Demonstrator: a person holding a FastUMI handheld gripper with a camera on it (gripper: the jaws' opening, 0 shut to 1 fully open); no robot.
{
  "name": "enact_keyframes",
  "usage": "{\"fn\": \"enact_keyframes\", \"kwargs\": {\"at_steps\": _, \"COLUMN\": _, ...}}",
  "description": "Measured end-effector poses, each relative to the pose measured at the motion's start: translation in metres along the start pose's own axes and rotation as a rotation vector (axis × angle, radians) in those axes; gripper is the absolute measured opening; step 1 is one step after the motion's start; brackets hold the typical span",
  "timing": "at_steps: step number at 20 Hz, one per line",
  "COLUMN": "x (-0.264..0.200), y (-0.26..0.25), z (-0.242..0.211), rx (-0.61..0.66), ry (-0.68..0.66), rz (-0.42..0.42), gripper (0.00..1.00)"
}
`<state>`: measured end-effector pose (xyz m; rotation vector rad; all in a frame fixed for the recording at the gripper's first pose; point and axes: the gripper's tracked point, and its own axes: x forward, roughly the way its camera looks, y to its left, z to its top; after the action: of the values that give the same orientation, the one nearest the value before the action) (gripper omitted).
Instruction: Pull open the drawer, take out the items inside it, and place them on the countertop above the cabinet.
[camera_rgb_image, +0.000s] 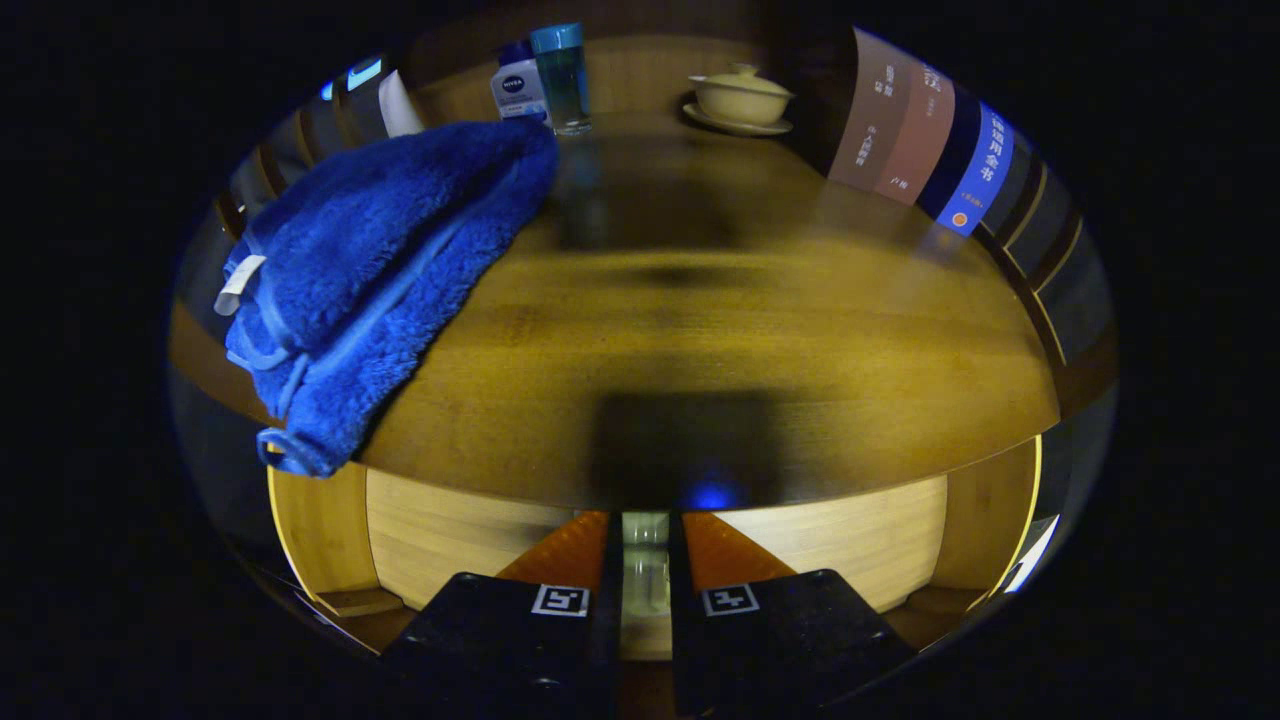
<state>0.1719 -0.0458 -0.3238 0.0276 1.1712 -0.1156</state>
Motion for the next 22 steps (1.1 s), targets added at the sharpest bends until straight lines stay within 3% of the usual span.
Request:
{"fn": "enact_keyframes", "kwargs": {"at_steps": 6, "x": -0.049, "y": 0.006, "z": -0.009, "rx": -0.028, "ry": -0.077, "rz": 0.03, "gripper": 0.26}}
{"fn": "enact_keyframes", "kwargs": {"at_steps": 14, "x": -0.122, "y": 0.01, "z": 0.011, "rx": -0.011, "ry": -0.275, "rz": 0.061, "gripper": 0.26}}
{"fn": "enact_keyframes", "kwargs": {"at_steps": 22, "x": -0.128, "y": -0.008, "z": 0.099, "rx": 0.038, "ry": -0.381, "rz": 0.057, "gripper": 0.26}}
